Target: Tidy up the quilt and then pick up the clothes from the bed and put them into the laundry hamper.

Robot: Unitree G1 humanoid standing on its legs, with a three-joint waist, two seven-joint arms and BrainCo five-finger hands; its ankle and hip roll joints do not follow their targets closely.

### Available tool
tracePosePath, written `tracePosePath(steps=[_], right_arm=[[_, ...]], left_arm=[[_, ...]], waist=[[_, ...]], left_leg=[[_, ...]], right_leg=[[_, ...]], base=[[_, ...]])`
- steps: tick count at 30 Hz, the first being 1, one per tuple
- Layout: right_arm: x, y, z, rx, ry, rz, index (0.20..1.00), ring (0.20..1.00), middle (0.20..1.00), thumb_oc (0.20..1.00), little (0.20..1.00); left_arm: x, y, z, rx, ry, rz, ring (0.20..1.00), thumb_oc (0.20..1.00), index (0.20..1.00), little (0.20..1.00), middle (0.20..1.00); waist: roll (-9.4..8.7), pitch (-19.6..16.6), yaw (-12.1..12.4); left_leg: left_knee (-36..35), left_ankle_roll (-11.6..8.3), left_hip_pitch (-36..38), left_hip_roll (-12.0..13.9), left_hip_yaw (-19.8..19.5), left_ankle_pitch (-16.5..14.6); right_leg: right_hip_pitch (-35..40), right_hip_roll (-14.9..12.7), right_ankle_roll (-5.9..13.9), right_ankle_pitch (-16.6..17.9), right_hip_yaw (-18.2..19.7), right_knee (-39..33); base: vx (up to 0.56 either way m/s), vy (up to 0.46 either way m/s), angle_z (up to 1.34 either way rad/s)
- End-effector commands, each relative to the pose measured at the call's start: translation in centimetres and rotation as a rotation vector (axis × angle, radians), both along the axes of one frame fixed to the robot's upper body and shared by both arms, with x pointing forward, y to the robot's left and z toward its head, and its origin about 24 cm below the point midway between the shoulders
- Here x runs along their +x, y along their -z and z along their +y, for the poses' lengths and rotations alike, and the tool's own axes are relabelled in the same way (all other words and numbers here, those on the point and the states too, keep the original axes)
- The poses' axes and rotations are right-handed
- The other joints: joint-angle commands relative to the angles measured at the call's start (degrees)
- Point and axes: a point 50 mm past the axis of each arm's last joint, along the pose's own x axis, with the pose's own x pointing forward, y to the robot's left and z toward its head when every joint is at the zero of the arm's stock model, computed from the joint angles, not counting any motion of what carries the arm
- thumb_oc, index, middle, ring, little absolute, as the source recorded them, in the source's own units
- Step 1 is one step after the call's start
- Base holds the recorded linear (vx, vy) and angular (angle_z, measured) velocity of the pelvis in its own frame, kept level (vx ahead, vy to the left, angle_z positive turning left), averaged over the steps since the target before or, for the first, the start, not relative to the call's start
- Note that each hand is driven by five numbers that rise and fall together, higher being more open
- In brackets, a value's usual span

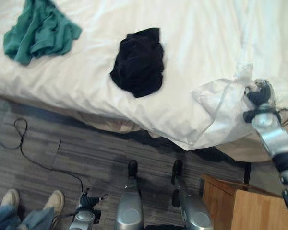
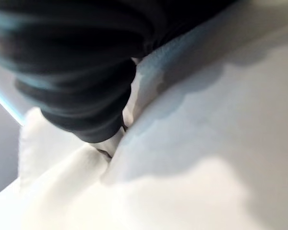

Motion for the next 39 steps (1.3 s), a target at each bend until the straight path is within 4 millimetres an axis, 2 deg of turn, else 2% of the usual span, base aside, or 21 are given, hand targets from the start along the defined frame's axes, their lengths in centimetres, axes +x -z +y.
tracePosePath(steps=[1,3,4,6,7,8,9,10,12,14,15,17,19,22,26,27,28,30,31,36,39], right_arm=[[-3.8,3.5,-2.1,-0.083,0.105,0.038,0.2,0.2,0.2,0.2,0.2],[-6.1,6.0,-2.3,-0.039,0.13,0.091,0.2,0.2,0.2,0.2,0.2],[-7.4,8.1,-2.4,-0.056,0.16,0.138,0.2,0.2,0.2,0.2,0.2],[-8.4,10.1,-2.4,-0.039,0.177,0.185,0.2,0.2,0.2,0.2,0.2],[-9.9,14.0,-2.5,0.051,0.28,0.299,1.0,1.0,1.0,1.0,1.0],[-10.1,14.7,-2.5,0.071,0.295,0.319,1.0,1.0,1.0,1.0,1.0],[-10.8,16.6,-2.4,0.11,0.323,0.38,1.0,1.0,1.0,1.0,1.0],[-11.0,17.0,-2.3,0.114,0.327,0.394,1.0,1.0,1.0,1.0,1.0],[-13.2,20.7,-2.2,0.237,0.436,0.5,1.0,1.0,1.0,1.0,1.0],[-15.3,23.3,-2.3,0.348,0.556,0.581,1.0,1.0,1.0,1.0,1.0],[-15.3,23.3,-2.3,0.349,0.556,0.581,1.0,1.0,1.0,1.0,1.0],[-19.0,25.9,-2.9,0.469,0.783,0.7,1.0,1.0,1.0,1.0,1.0],[-19.9,26.3,-3.2,0.491,0.851,0.716,1.0,1.0,1.0,1.0,1.0],[-23.1,26.3,-5.2,0.457,1.103,0.697,1.0,1.0,1.0,1.0,1.0],[-24.4,25.3,-6.8,0.368,1.235,0.645,1.0,1.0,1.0,1.0,1.0],[-25.6,22.8,-10.1,0.228,1.369,0.519,1.0,1.0,1.0,1.0,1.0],[-25.7,21.7,-11.3,0.194,1.392,0.473,1.0,1.0,1.0,1.0,1.0],[-25.6,18.7,-14.0,0.112,1.415,0.338,1.0,1.0,1.0,1.0,1.0],[-25.5,18.4,-14.1,0.106,1.415,0.328,1.0,1.0,1.0,1.0,1.0],[-24.4,14.2,-17.4,0.052,1.306,0.26,1.0,1.0,1.0,1.0,1.0],[-24.2,14.5,-17.3,0.075,1.226,0.32,1.0,1.0,1.0,1.0,1.0]], left_arm=[[-2.9,1.2,-0.4,0.032,-0.013,0.092,1.0,1.0,1.0,1.0,1.0],[-2.9,1.3,-0.9,0.029,-0.008,0.087,1.0,1.0,1.0,1.0,1.0],[-2.7,1.4,-1.2,0.026,-0.001,0.077,1.0,1.0,1.0,1.0,1.0],[-2.3,1.3,-1.2,0.02,-0.005,0.069,1.0,1.0,1.0,1.0,1.0],[-1.3,1.0,-1.2,0.018,-0.001,0.056,1.0,1.0,1.0,1.0,1.0],[-1.2,1.0,-1.2,0.017,0.001,0.054,1.0,1.0,1.0,1.0,1.0],[-0.9,1.0,-1.4,0.017,0.004,0.049,1.0,1.0,1.0,1.0,1.0],[-0.8,1.0,-1.4,0.017,0.006,0.047,1.0,1.0,1.0,1.0,1.0],[0.0,1.0,-1.9,0.011,0.017,0.046,1.0,1.0,1.0,1.0,1.0],[0.5,1.0,-2.3,0.006,0.028,0.054,1.0,1.0,1.0,1.0,1.0],[0.5,1.0,-2.3,0.006,0.028,0.054,1.0,1.0,1.0,1.0,1.0],[0.3,1.3,-2.8,0.007,0.047,0.086,1.0,1.0,1.0,1.0,1.0],[0.1,1.4,-2.8,0.009,0.051,0.095,1.0,1.0,1.0,1.0,1.0],[-0.6,1.4,-2.1,0.032,0.065,0.126,1.0,1.0,1.0,1.0,1.0],[-1.2,1.4,-1.4,0.046,0.067,0.141,1.0,1.0,1.0,1.0,1.0],[-2.1,1.3,-0.4,0.06,0.061,0.155,1.0,1.0,1.0,1.0,1.0],[-2.4,1.2,0.0,0.064,0.053,0.158,1.0,1.0,1.0,1.0,1.0],[-3.2,1.0,0.9,0.07,0.024,0.163,1.0,1.0,1.0,1.0,1.0],[-3.2,1.0,1.0,0.07,0.021,0.164,1.0,1.0,1.0,1.0,1.0],[-3.9,0.7,2.2,0.077,-0.047,0.164,1.0,1.0,1.0,1.0,1.0],[-4.3,0.8,2.3,0.09,-0.053,0.173,1.0,1.0,1.0,1.0,1.0]], waist=[[-0.01,-3.7,-5.9],[0.52,-4.1,-7.9],[0.9,-3.9,-9.1],[1.07,-4.0,-10.0],[1.57,-3.6,-11.1],[1.65,-3.5,-11.2],[1.84,-3.5,-11.4],[1.84,-3.6,-11.4],[2.41,-3.4,-11.4],[2.78,-3.7,-11.3],[2.77,-3.7,-11.3],[2.98,-4.0,-10.6],[2.91,-4.2,-10.4],[2.07,-4.6,-9.3],[1.34,-5.0,-9.0],[0.17,-5.3,-9.0],[-0.27,-5.5,-9.1],[-1.56,-6.0,-9.8],[-1.65,-6.1,-9.8],[-4.11,-7.5,-10.9],[-4.74,-7.7,-10.8]], left_leg=[[6.1,1.98,-2.0,0.9,4.4,-8.2],[6.9,2.26,-1.6,0.5,5.1,-8.7],[7.4,2.37,-0.8,0.3,5.7,-9.4],[7.6,2.43,-0.6,0.0,6.2,-9.4],[7.9,2.48,0.1,-0.2,7.0,-9.9],[7.9,2.49,0.2,-0.2,7.1,-10.0],[7.8,2.49,0.3,-0.3,7.2,-9.9],[7.7,2.47,0.1,-0.3,7.4,-9.7],[7.8,2.42,0.7,-0.3,7.5,-9.8],[7.8,2.33,0.7,-0.3,7.6,-9.6],[7.8,2.33,0.6,-0.3,7.6,-9.6],[7.6,2.2,0.8,-0.1,7.5,-9.3],[7.6,2.18,0.8,0.0,7.3,-9.2],[7.6,2.11,0.8,0.8,6.9,-8.8],[7.8,2.06,0.8,1.3,6.7,-8.8],[8.2,2.02,0.7,1.9,6.7,-9.1],[8.2,1.96,0.7,2.1,6.9,-9.1],[8.3,1.84,0.5,2.7,7.5,-9.2],[8.3,1.84,0.5,2.7,7.6,-9.2],[8.6,1.8,0.2,3.5,8.6,-9.7],[8.7,1.82,0.1,3.6,8.3,-9.7]], right_leg=[[-1.0,-3.4,5.3,-4.5,4.1,1.9],[-1.3,-3.6,5.47,-4.1,5.6,2.1],[-0.9,-3.8,5.63,-4.1,6.3,2.0],[-1.0,-3.9,5.66,-3.8,6.9,1.8],[-0.6,-4.2,5.72,-3.8,7.3,1.4],[-0.6,-4.3,5.7,-3.8,7.3,1.4],[-0.5,-4.4,5.62,-3.8,7.3,1.3],[-0.8,-4.4,5.56,-3.6,7.4,1.2],[-0.1,-4.7,5.43,-3.7,7.2,1.1],[0.0,-4.9,5.27,-3.6,7.0,1.0],[0.0,-4.9,5.26,-3.6,7.0,1.0],[0.7,-5.0,5.27,-3.5,6.5,0.7],[0.8,-4.9,5.28,-3.5,6.4,0.7],[1.6,-4.5,5.57,-3.1,5.7,0.4],[1.9,-4.2,5.77,-2.9,5.4,0.3],[2.4,-3.8,6.02,-2.8,5.2,0.1],[2.3,-3.7,6.08,-2.7,5.1,0.1],[2.2,-3.3,6.2,-2.6,5.2,0.1],[2.2,-3.3,6.21,-2.6,5.3,0.1],[2.0,-2.3,6.2,-2.8,6.1,0.0],[2.1,-2.1,5.91,-2.9,6.0,0.1]], base=[[0.03,0.088,-0.31],[0.01,0.078,-0.51],[0.01,0.05,-0.62],[-0.01,0.049,-0.44],[-0.03,0.038,-0.2],[-0.04,0.025,-0.2],[-0.03,0.0,-0.1],[-0.03,-0.001,-0.13],[0.0,0.001,-0.07],[0.0,-0.003,0.07],[0.01,-0.013,0.07],[0.01,-0.025,0.04],[0.02,-0.031,0.08],[0.03,-0.101,0.21],[0.03,-0.07,0.04],[0.04,-0.069,0.06],[0.05,-0.075,0.13],[0.03,-0.02,0.19],[0.03,-0.018,0.07],[0.05,-0.023,-0.18],[0.05,-0.035,-0.09]])
